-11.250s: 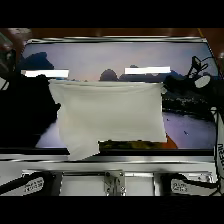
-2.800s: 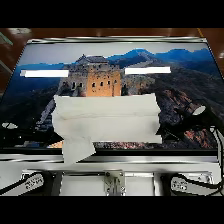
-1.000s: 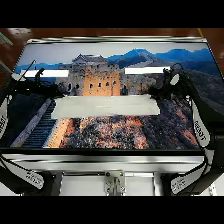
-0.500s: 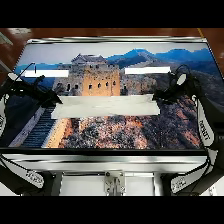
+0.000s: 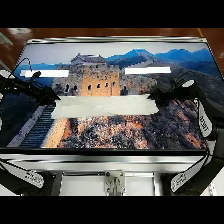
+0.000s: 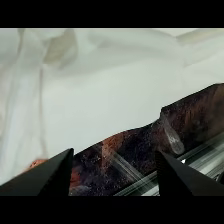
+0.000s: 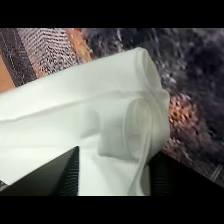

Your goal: Fold the shirts.

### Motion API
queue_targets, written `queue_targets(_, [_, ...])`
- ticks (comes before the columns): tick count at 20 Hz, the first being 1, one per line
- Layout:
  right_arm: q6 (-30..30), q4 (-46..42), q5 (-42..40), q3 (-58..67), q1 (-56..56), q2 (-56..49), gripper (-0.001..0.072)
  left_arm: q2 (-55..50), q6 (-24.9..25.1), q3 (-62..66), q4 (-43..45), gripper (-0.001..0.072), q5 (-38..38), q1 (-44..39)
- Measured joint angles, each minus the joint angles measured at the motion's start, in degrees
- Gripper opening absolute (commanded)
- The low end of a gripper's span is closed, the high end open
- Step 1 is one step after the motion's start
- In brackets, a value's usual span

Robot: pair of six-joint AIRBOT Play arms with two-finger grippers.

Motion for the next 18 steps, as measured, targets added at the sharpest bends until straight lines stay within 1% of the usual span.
queue_targets(1, [-1.25,0.26,-0.87,-0.13,0.31,-0.33,0.0078,0.13,0.2,0.0,-0.68,0.0588,-0.15,-0.31])
queue_targets(2, [-2.4,1.31,-1.18,-0.13,0.48,-0.42,0.0082,0.24,0.31,0.0,-1.03,0.0426,-0.17,-0.61])
queue_targets(3, [-3.41,1.97,-1.66,-0.13,0.61,-0.11,0.0079,0.28,0.46,0.0,-1.31,0.0299,-0.13,-0.98])
queue_targets(5, [-5.33,3.37,-0.66,-0.11,0.7,1.62,0.0078,0.37,0.61,0.0,-2.1,0.0193,0.48,-2.4])
queue_targets(6, [-6.08,3.96,0.2,-0.07,0.7,3.1,0.0078,0.42,0.63,-0.04,-2.64,0.0082,1.05,-3.41])
queue_targets(8, [-6.97,4.07,2.58,-0.09,0.66,6.86,0.0078,0.42,0.68,-0.13,-4.07,0.0039,3.56,-6.49])
queue_targets(11, [-6.49,4.22,6.12,-0.09,0.85,14.32,0.0078,0.31,1.77,-0.13,-5.92,0.0039,9.4,-14.53])
queue_targets(15, [-2.01,1.57,11.23,-0.09,3.02,25.7,0.0078,-1.03,1.88,-0.13,-7.1,0.0039,17.86,-28.72])
queue_targets(18, [2.43,-1.4,14.82,-0.09,5.05,34.03,0.0078,-2.78,-0.52,-0.13,-7.45,0.004,24.17,-38.86])
